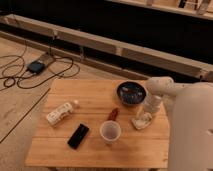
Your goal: Place the white sponge in the ceramic bowl
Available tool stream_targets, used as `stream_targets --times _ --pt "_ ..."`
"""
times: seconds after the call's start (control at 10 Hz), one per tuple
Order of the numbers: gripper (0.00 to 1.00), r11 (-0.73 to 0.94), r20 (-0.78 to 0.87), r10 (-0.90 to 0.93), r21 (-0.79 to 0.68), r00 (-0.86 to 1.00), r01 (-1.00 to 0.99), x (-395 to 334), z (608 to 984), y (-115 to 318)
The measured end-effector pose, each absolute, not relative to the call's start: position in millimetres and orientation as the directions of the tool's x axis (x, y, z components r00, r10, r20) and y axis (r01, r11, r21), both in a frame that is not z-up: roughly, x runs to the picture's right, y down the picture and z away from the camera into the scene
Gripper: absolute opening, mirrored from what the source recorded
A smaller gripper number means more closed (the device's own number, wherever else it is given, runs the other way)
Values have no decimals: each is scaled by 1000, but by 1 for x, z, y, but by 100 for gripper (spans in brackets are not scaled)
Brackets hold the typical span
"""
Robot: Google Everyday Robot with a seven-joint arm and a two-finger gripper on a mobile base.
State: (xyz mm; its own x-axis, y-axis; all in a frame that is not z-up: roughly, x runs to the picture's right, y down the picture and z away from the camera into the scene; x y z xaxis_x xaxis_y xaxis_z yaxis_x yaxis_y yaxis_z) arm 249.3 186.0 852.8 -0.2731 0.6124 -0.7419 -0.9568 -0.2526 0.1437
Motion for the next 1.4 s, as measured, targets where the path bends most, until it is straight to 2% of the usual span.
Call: stream_targets --times 0.9,1.4 --pt "0 -293 -761 592 103 -265 -950 254 845 176" --pt "0 -295 -725 648 46 -235 -954 261 828 115"
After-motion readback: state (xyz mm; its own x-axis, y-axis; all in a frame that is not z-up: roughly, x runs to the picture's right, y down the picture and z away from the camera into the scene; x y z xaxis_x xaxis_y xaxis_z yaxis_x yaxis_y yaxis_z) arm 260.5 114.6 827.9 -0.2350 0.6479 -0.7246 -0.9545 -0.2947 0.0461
